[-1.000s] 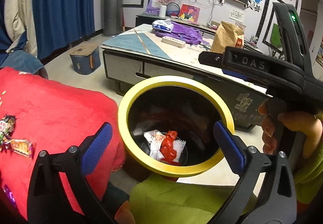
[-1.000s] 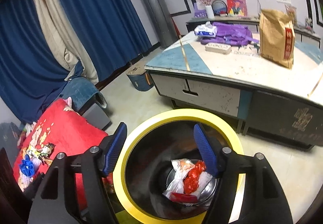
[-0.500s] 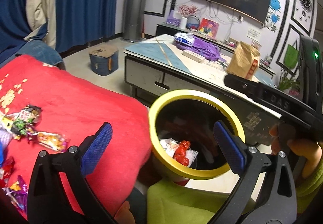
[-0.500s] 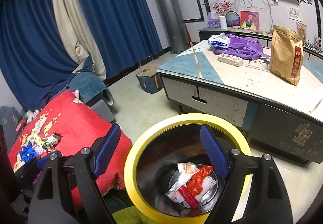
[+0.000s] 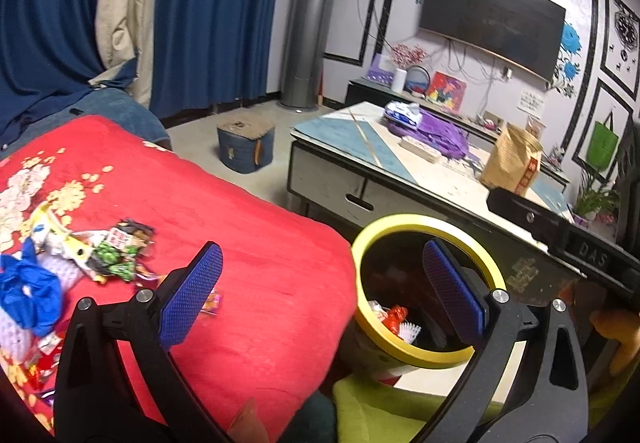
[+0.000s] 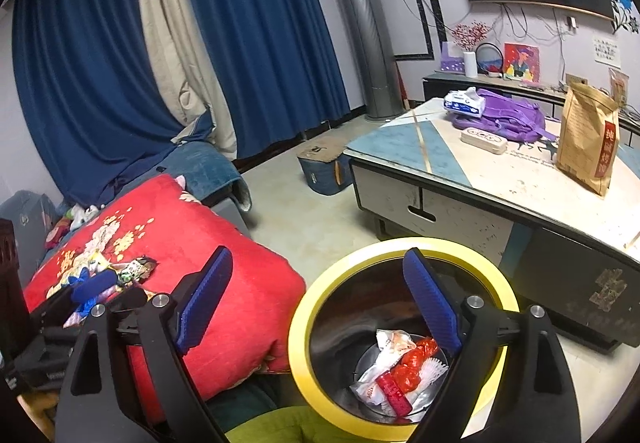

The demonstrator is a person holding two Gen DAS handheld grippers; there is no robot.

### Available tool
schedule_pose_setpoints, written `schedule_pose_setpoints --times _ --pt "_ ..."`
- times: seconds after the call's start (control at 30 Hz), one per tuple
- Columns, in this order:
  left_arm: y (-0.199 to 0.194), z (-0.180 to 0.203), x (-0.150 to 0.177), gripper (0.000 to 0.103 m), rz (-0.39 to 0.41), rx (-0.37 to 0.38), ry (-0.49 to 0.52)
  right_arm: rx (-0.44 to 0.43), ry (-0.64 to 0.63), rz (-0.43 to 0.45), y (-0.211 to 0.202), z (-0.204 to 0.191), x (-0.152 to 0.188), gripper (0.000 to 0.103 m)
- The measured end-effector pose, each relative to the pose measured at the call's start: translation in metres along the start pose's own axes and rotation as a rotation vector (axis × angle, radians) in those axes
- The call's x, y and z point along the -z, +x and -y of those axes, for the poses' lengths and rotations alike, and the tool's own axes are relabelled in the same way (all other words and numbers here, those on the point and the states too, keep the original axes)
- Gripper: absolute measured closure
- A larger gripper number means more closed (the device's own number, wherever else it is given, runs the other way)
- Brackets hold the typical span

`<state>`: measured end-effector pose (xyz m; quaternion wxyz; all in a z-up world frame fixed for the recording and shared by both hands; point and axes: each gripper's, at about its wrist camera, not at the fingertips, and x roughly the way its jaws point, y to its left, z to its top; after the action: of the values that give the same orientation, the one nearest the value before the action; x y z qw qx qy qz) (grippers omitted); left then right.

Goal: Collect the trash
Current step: 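Move both open tools back toward the remaining wrappers on the bedspread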

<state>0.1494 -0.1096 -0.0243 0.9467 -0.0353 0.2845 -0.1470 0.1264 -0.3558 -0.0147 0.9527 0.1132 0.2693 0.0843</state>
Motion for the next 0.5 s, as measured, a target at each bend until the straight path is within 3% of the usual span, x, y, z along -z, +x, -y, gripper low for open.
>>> schedule_pose_setpoints --times 0.5 --pt "-0.032 -0.027 -0.005 0.011 0.085 -0.09 -0.021 -0.063 -0.097 0.04 -0.015 -0.042 0.006 0.013"
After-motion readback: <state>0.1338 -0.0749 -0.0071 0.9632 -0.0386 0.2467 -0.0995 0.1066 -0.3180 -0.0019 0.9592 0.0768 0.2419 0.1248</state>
